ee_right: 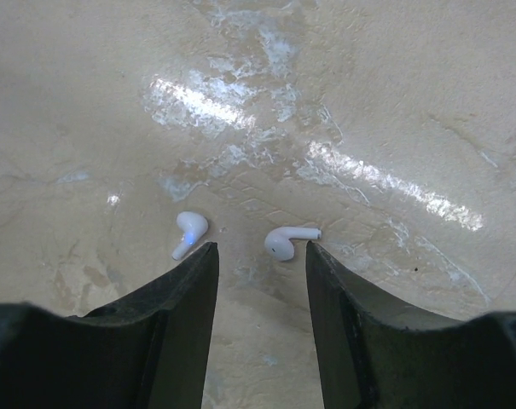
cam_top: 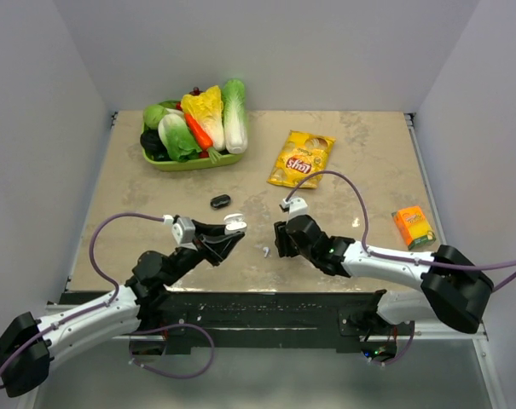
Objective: Insert the wireless bluetooth earbuds into the charging case
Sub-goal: Move the right earbud to the center of the board, then pick up the right earbud from the center of the board.
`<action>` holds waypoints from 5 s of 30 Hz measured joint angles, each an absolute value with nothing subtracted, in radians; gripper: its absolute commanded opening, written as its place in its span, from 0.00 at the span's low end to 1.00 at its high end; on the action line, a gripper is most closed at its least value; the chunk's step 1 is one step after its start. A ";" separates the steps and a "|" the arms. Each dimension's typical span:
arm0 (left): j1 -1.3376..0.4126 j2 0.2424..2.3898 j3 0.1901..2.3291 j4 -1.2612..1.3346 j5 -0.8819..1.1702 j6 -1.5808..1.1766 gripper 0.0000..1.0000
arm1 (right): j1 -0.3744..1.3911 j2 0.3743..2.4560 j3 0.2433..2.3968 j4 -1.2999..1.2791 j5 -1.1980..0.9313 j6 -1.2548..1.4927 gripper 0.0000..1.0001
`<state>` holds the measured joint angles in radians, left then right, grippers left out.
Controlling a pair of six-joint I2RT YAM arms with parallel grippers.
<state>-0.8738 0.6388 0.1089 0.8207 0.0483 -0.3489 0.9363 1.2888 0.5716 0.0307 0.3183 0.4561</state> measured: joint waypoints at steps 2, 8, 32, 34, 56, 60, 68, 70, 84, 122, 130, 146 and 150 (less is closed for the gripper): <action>-0.874 0.634 0.108 0.821 0.039 -0.349 0.00 | 0.937 1.296 0.572 0.038 0.315 0.456 0.46; -0.874 0.623 0.108 0.820 0.028 -0.349 0.00 | 0.937 1.317 0.572 0.046 0.319 0.456 0.44; -0.887 0.606 0.108 0.772 0.014 -0.350 0.00 | 0.937 1.448 0.593 -0.006 0.348 0.540 0.00; -0.887 0.606 0.108 0.768 0.014 -0.353 0.00 | 0.937 1.457 0.600 -0.002 0.348 0.544 0.00; -0.892 0.609 0.108 0.731 0.013 -0.356 0.00 | 0.908 1.361 0.692 0.021 0.326 0.511 0.52; -0.892 0.621 0.108 0.731 0.012 -0.356 0.00 | 0.889 1.370 0.698 0.015 0.327 0.487 0.51; -0.892 0.616 0.108 0.730 0.012 -0.356 0.00 | 0.867 1.521 0.749 -0.015 0.316 0.414 0.52; -0.892 0.614 0.108 0.730 0.012 -0.357 0.00 | 0.867 1.538 0.754 -0.015 0.310 0.402 0.52; -0.893 0.611 0.108 0.716 0.012 -0.356 0.00 | 0.867 1.632 0.789 -0.007 0.278 0.368 0.44; -0.893 0.611 0.108 0.716 0.011 -0.358 0.00 | 0.867 1.610 0.766 -0.010 0.271 0.392 0.44; -0.894 0.622 0.108 0.716 0.011 -0.360 0.00 | 0.867 1.603 0.760 -0.015 0.270 0.393 0.43; -0.894 0.615 0.108 0.717 0.011 -0.367 0.00 | 0.865 1.610 0.760 -0.001 0.270 0.393 0.39; -0.894 0.615 0.108 0.717 0.011 -0.367 0.00 | 0.863 1.615 0.761 0.010 0.271 0.393 0.38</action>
